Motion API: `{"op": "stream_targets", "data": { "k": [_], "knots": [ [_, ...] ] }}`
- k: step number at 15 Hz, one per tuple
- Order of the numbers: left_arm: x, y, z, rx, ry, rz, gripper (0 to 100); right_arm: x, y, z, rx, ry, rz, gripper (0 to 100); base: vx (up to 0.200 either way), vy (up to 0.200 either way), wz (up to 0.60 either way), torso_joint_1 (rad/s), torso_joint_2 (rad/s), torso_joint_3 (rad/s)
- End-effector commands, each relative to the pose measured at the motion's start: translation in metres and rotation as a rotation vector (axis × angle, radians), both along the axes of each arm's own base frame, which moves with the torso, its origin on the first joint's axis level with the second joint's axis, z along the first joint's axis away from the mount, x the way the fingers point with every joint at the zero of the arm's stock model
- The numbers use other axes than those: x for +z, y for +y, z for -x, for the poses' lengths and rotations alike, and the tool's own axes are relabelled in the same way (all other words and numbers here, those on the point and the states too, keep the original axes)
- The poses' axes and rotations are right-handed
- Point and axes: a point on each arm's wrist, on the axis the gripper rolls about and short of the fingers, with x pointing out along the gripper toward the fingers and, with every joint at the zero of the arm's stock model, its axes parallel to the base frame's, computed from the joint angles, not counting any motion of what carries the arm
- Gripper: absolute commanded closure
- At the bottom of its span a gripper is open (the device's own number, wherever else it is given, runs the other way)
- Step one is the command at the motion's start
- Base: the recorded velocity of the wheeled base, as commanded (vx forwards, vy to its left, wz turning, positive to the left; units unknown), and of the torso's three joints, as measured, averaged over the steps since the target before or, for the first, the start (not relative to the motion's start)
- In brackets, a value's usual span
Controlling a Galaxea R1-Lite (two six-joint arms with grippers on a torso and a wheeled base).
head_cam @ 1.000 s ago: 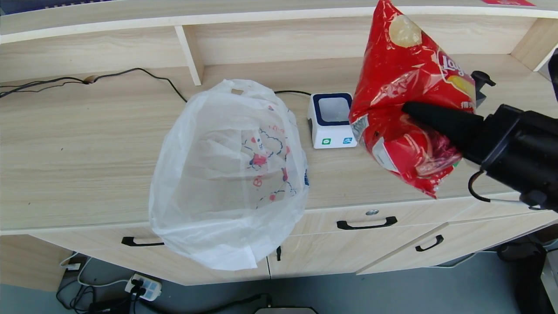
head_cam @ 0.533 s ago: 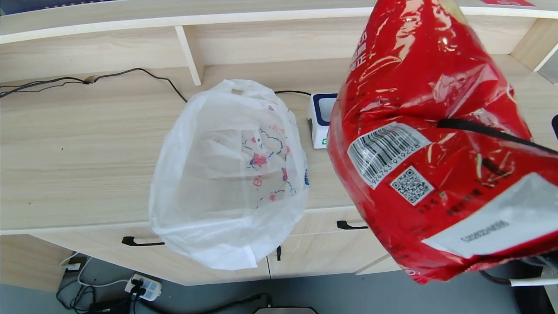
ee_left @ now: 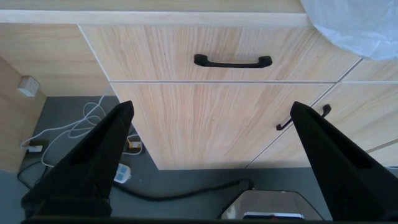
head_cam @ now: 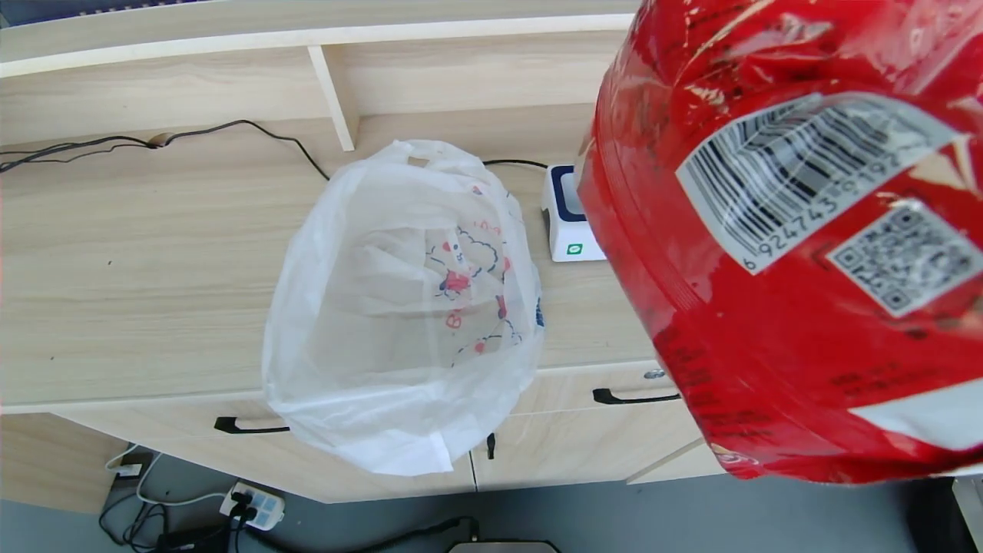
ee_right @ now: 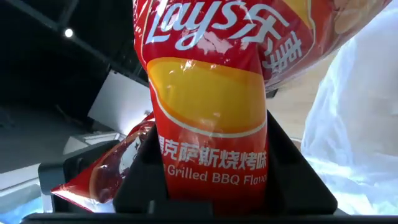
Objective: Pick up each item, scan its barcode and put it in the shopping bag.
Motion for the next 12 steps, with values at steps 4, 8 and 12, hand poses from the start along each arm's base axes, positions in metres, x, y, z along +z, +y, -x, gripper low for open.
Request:
{"op": "stream_targets", "data": {
  "k": [4,8,12],
  "knots": [
    [0.000,0.000,0.000,0.000,-0.001,0.000,0,-0.001,0.004,-0.002,0.018,0.006,0.003,100,0.000,0.000,0.00,0.000,0.00,0.000],
    [0.000,0.000,0.000,0.000,-0.001,0.000,0,-0.005,0.008,-0.008,0.008,0.006,0.025,100,0.000,0.000,0.00,0.000,0.00,0.000],
    [0.000,0.000,0.000,0.000,-0.001,0.001,0,-0.018,0.005,-0.071,-0.392,-0.164,0.255,100,0.000,0.000,0.00,0.000,0.00,0.000]
  ]
}}
